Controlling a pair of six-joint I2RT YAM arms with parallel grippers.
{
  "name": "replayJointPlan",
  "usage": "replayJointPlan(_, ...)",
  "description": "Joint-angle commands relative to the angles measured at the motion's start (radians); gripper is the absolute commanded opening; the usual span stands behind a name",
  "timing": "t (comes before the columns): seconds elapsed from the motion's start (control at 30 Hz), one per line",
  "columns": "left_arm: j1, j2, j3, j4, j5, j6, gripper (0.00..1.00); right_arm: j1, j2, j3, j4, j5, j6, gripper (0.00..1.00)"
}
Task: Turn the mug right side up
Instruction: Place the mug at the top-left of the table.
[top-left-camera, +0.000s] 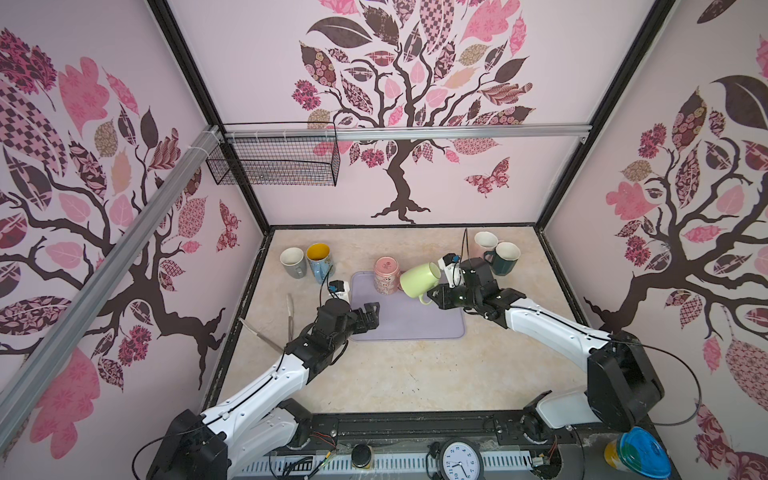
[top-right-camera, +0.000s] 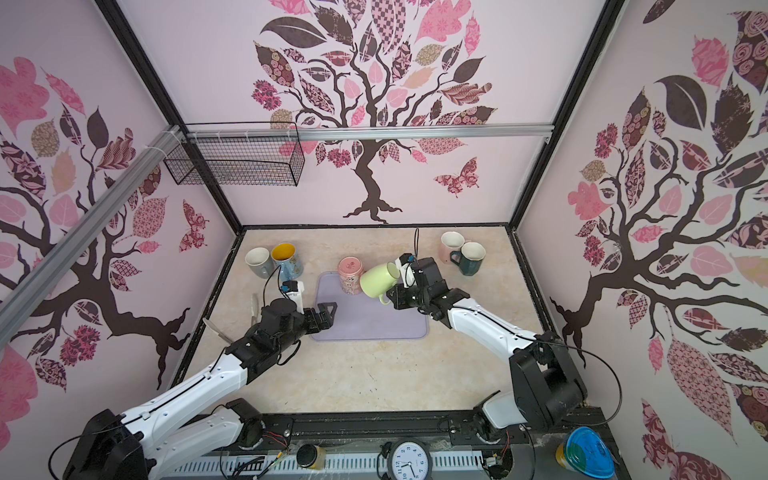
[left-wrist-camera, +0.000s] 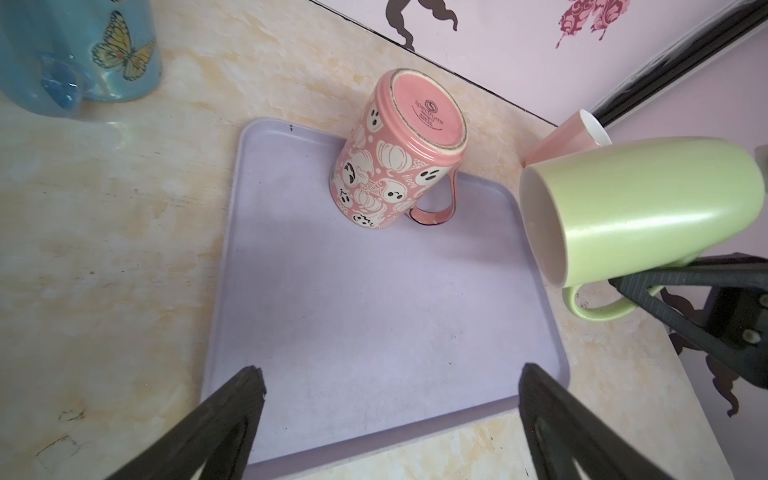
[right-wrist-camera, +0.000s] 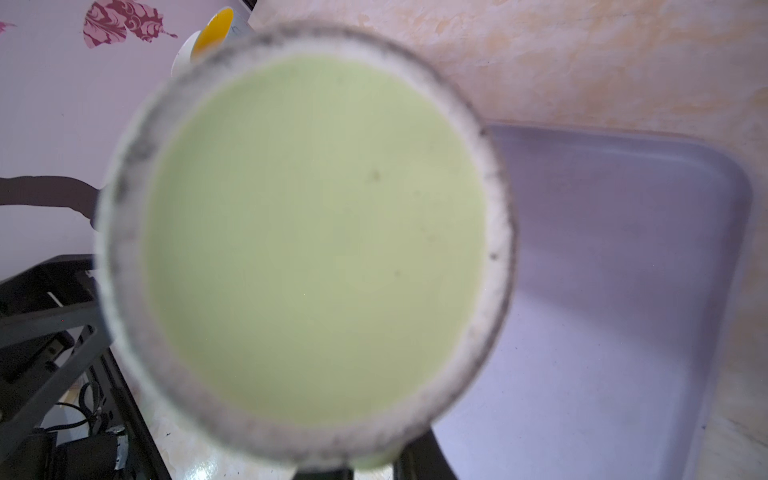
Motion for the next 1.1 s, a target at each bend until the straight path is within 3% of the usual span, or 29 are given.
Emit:
replayJointPlan(0.0,0.002,0.011,0.022,0.042,0.078,-0.012,0.98,-0.012,-0.078,0.014,0.107,-0.026,0.036,0.0)
replayJointPlan(0.33,-0.035,0.065,0.061,0.107,0.192,-0.049,0.98,-0.033,-0.129,-0.042,0.195,-0.057,0.13,0.0)
replayJointPlan(0.57,-0.089,0.139,0.111,0.184,0.226,-0.051,0.96,-0.035,-0.177,-0.072,0.266,-0.151,0.213,0.0)
replayJointPlan(0.8,-0.101,0.222,0.162,0.298,0.303,-0.066,0.84,-0.035,-0.237,-0.123,0.33,-0.214,0.29,0.0)
replayJointPlan(1.07,-0.13,0.285,0.211,0.383,0.36,-0.059,0.77,-0.035,-0.266,-0.161,0.386,-0.251,0.341,0.0)
